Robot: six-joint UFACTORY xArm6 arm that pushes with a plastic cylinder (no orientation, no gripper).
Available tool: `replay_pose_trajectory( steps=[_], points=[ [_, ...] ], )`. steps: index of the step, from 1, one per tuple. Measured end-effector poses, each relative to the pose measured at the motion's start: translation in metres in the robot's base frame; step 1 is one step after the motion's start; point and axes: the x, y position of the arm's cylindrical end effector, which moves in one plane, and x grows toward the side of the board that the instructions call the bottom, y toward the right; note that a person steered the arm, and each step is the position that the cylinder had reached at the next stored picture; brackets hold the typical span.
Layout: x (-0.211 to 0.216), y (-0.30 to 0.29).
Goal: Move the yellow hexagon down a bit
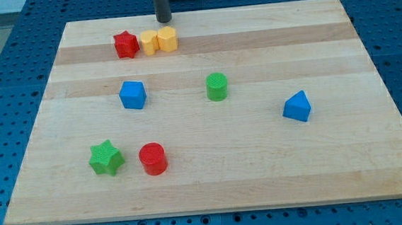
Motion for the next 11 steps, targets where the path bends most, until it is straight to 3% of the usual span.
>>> replay_pose_trajectory(
  steps=[2, 11],
  points=[
    [0.02, 0.0],
    [0.038, 0.012]
  ],
)
